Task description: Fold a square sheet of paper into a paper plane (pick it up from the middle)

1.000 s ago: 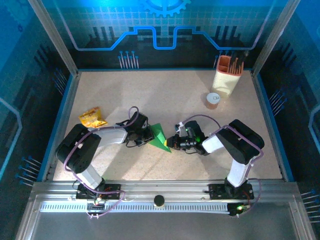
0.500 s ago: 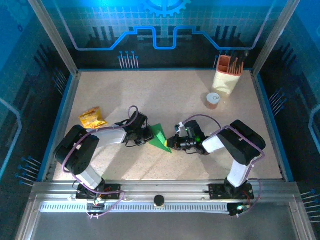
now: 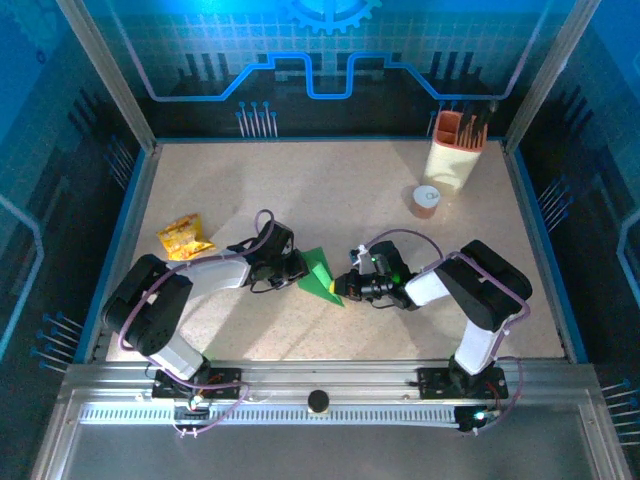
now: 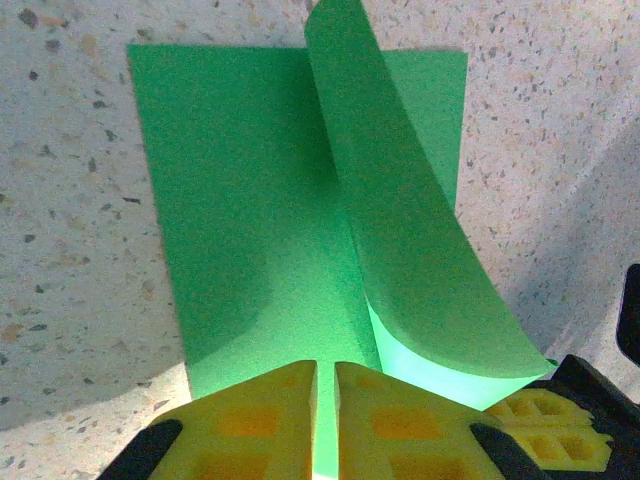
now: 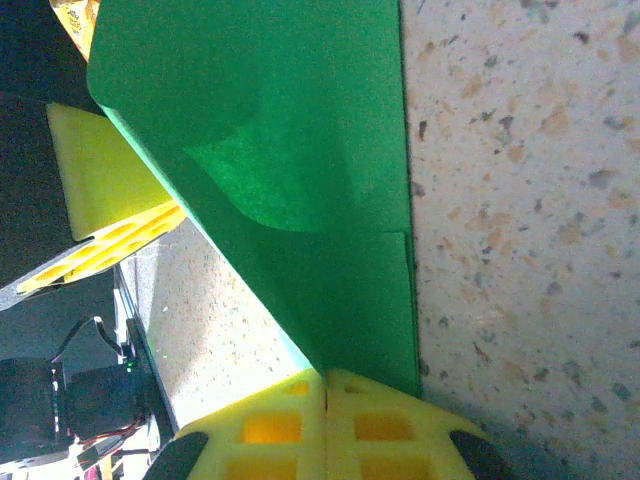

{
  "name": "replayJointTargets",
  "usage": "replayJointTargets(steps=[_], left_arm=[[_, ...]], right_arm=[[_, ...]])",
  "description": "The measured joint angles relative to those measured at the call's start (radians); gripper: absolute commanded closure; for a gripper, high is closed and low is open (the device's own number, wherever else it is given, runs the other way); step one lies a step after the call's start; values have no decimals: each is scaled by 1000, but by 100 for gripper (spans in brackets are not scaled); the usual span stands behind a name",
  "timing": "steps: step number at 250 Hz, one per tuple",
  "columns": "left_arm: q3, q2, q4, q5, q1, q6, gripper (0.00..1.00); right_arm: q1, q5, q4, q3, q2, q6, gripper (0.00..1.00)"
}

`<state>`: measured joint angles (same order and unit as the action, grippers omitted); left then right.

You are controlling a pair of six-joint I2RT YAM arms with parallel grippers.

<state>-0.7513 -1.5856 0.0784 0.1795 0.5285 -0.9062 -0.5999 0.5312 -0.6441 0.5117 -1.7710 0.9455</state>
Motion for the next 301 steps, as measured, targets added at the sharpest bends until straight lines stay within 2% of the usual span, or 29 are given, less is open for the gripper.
replayJointTargets(steps=[301], left_arm=[[-13,63,15,0,0,-4,85]], right_arm=[[0,-1,-3,0,11,0,99]])
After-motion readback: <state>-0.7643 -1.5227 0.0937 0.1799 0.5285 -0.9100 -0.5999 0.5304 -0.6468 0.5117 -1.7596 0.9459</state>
